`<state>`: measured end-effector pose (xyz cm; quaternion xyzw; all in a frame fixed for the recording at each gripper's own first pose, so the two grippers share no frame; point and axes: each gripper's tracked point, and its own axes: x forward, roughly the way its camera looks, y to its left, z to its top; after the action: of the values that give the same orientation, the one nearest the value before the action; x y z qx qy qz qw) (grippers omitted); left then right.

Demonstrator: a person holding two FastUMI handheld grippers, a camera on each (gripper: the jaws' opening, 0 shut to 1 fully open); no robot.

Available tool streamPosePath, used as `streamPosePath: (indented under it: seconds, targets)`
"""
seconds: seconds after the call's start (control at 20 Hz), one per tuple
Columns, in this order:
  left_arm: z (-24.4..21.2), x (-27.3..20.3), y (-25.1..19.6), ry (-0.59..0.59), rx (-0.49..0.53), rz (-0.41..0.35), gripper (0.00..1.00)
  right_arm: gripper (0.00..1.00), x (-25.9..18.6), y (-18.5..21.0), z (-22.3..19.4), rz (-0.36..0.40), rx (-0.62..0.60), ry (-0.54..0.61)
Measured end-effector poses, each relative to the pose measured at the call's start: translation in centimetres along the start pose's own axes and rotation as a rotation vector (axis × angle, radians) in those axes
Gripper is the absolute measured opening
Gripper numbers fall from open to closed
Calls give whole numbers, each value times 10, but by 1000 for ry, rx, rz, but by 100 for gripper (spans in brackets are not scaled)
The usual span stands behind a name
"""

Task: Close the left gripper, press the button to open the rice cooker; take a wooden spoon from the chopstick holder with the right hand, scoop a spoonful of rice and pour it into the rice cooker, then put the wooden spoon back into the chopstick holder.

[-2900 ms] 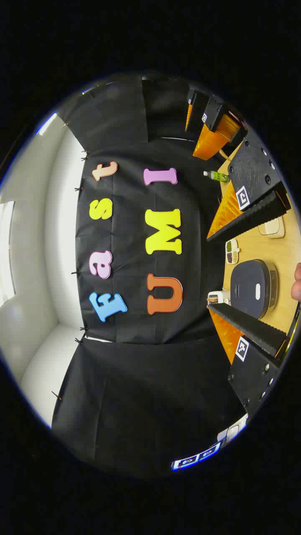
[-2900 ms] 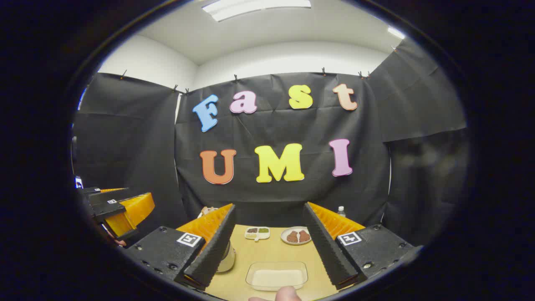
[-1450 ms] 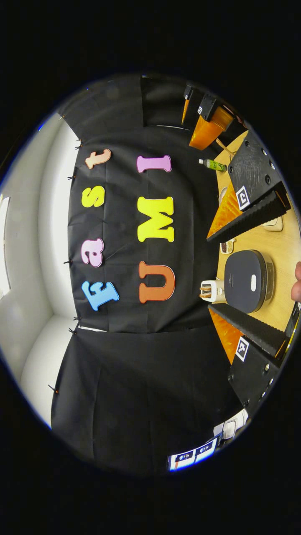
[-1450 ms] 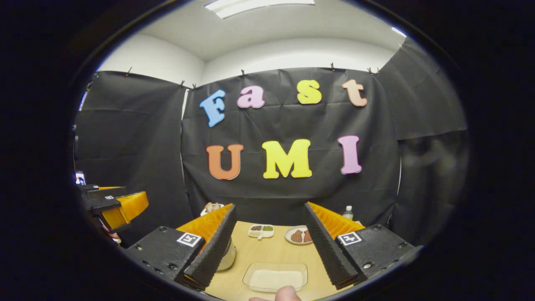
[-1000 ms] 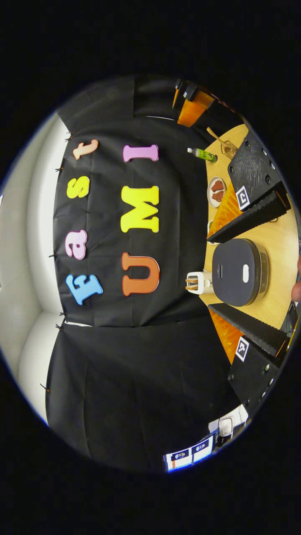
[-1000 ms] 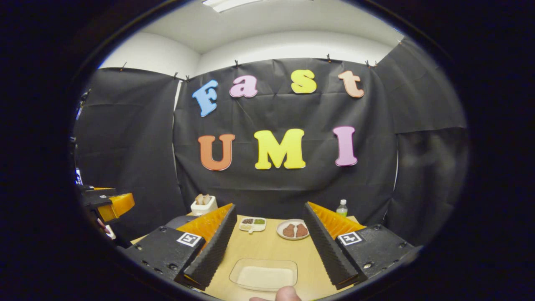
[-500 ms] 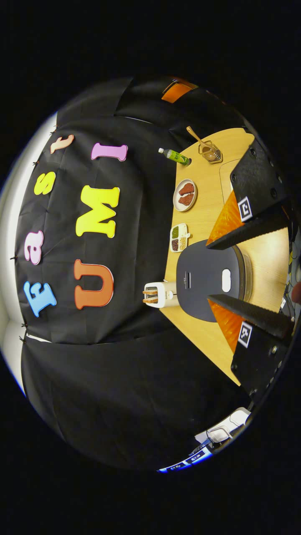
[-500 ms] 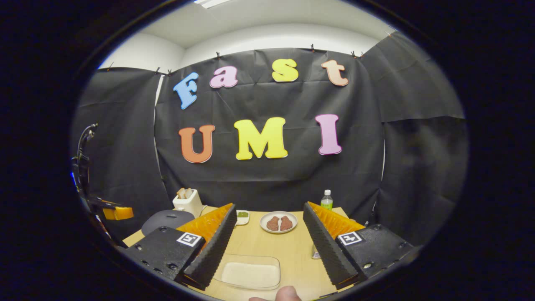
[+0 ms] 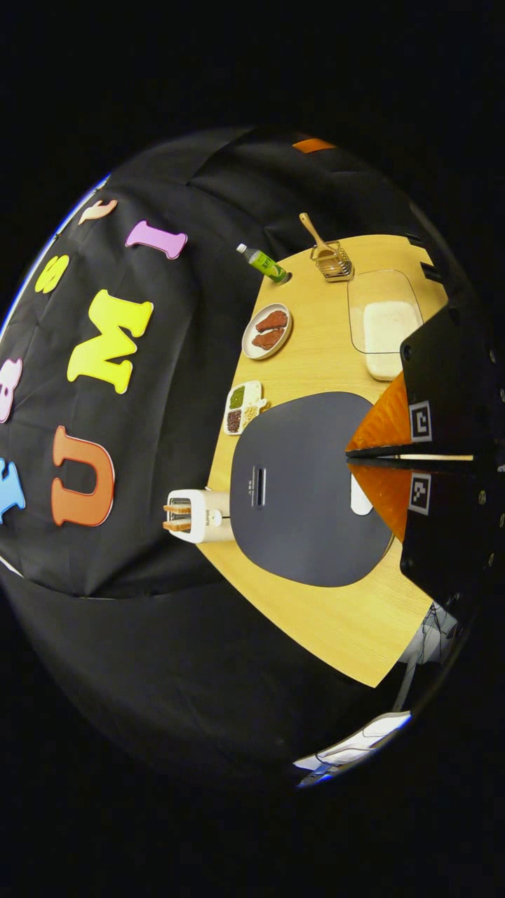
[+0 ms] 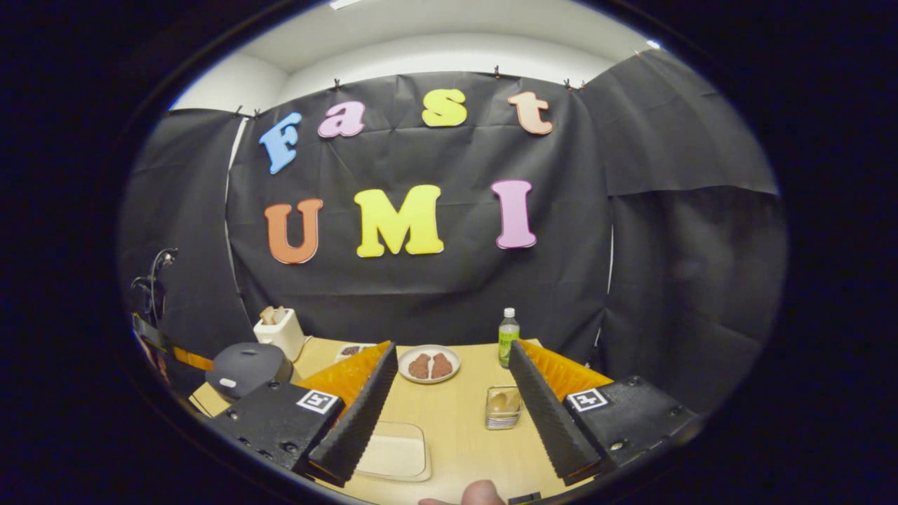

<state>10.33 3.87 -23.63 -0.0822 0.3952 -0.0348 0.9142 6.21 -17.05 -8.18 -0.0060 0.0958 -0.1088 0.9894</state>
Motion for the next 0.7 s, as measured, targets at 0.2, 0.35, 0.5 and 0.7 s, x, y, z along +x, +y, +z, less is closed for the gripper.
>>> streamPosePath:
  seconds: [0.2, 0.35, 0.5, 0.7]
  targets:
    - [-4, 19, 5, 49, 8, -17, 0, 100, 1, -9, -9, -6, -1, 19]
    - [-9, 32, 16, 85, 0, 5, 0, 100, 0, -15, -6, -16, 3, -2]
    - [-14, 44, 21, 118, -15, 5, 0, 100, 4, -24, -13, -33, 17, 18]
    - [-19, 46, 23, 151, -61, -42, 0, 100, 3, -35, -12, -62, 26, 13]
